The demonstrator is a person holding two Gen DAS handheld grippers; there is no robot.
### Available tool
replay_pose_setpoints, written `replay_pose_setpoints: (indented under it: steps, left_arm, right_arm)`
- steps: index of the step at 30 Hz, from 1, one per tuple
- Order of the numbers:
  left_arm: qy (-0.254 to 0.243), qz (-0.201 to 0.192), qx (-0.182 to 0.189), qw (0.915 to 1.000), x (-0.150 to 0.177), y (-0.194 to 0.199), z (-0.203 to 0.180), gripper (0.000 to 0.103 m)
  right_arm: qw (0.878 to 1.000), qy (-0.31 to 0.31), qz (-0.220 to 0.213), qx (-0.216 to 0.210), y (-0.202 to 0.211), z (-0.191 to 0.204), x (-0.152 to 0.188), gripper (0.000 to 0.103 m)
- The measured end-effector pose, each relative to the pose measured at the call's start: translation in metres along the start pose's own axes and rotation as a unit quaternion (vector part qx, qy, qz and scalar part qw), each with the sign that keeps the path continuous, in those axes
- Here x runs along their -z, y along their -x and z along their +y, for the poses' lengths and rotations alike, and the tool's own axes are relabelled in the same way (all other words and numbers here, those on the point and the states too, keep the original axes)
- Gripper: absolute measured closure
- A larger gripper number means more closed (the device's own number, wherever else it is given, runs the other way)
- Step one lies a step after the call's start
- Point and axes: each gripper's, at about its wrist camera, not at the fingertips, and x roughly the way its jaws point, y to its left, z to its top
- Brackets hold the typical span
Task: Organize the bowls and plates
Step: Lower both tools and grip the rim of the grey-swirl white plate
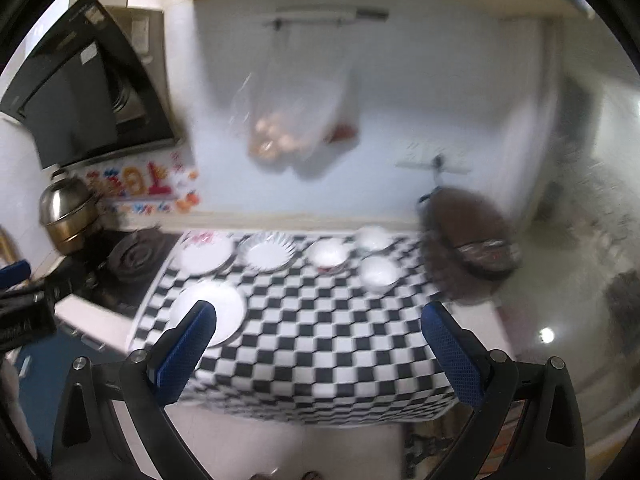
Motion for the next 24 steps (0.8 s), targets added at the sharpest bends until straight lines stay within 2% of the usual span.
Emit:
replay_pose_setpoints:
  steps: [6,12,17,19,22,24]
  left_arm:
    - [0.037,0.047,-0.058,0.9965,0.001,-0.074,0.028,0.0]
    - [0.045,0.131,-0.069,0.988,0.008,-0.17,0.054,0.001]
    - [0.065,0.204,-0.047,0.9757,0.014,-0.261,0.079,0.005]
    - [0.069,0.234,-0.029,0.9693,0.016,-0.3,0.09,0.006]
    - [0.067,0.274,0.01,0.9593,0.019,-0.358,0.105,0.008]
    - [0.058,0.301,0.025,0.9516,0.024,-0.396,0.112,0.016]
  right_arm:
    - [0.993,0.003,0.09,-0.074,-0.104,-0.001,0.008,0.0]
    - [0.975,-0.004,0.186,-0.124,-0.228,0.02,0.02,0.001]
    - [0.954,-0.007,0.258,-0.151,-0.331,0.054,0.032,0.004]
    - [0.947,-0.014,0.284,-0.151,-0.366,0.066,0.035,0.007]
    - [0.93,-0.04,0.331,-0.155,-0.424,0.082,0.042,0.009]
    - [0.916,-0.06,0.361,-0.166,-0.46,0.093,0.046,0.014]
